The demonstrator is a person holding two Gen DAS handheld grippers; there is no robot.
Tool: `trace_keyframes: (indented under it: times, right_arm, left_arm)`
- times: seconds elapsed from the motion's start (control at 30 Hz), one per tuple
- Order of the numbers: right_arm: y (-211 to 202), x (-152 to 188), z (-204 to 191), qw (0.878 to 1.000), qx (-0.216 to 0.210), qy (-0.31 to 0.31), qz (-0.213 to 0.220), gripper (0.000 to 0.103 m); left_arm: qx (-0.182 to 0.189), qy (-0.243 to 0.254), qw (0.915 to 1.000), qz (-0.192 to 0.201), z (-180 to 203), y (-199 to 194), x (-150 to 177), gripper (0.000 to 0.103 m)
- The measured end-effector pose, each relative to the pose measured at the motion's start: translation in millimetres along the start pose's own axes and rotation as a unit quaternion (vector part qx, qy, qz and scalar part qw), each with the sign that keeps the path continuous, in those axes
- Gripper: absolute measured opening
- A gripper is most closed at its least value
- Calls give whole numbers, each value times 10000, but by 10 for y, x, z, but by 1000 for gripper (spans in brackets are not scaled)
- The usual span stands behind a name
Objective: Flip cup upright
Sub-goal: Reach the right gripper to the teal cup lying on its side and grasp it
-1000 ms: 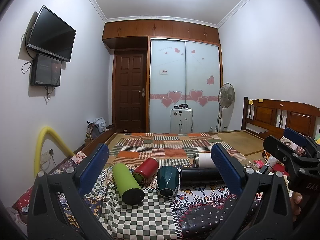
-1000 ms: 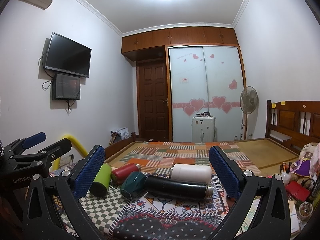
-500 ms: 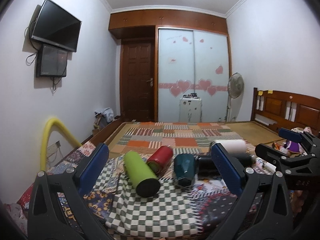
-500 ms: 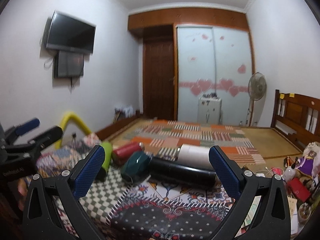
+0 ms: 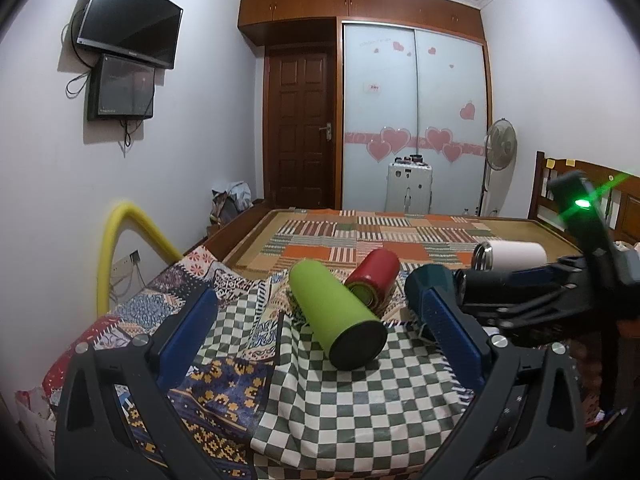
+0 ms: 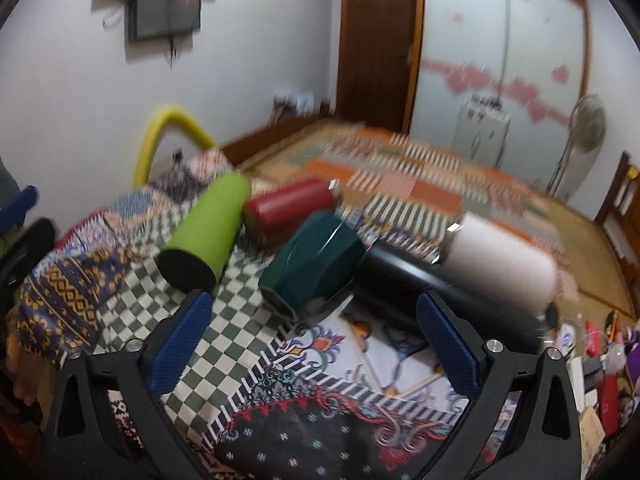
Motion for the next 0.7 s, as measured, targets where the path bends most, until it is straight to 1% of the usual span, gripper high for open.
trace_keyframes:
  times: [0.03,0.07,0.2,0.3,0.5,0.6,0.63,0.7]
  right_arm:
    - [85,12,-12,9998,-59,15,-174,93]
    - [181,27,-26,9992,-116,39,-376,92]
    - [385,68,-59,9948,-338,247,-928,91]
    - [529,67,-79,9904,-440,423,-1237,91]
    - [777,40,-21,9819,-378,755,-1696,91]
    - [860,67,-32,9802,-234,740,-1824,91]
    - [865,70,-30,9802,-200,720,-1835,89]
    - [885,84,9,9796,-102,721,-1871,81]
  left_arm:
    - [-9,14,10000,-15,-8,10,23,103]
    - [-18,27,10000,-29,-16,22,49,103]
    - [10,52,10000,-60,-36,29,105,103]
    - [30,25,10000,-87,-55,44,143,103]
    - [7,-33,10000,-72,-126,46,175,103]
    - [43,-63,9999,-70,-150,42,191,103]
    - [43,-63,9999,-66,-152,42,195,103]
    - [48,-62,10000,-59,-157,41,208,103]
Point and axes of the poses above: each gripper's, at about its wrist camera, not at the fingertips, and y roughly the way its jaws point, z to its right, x to its underside, the point moved 7 cm from there along y, roughly the way its jaws point, and after that the axes turned 6 degrees about z, right-handed, at the moved point
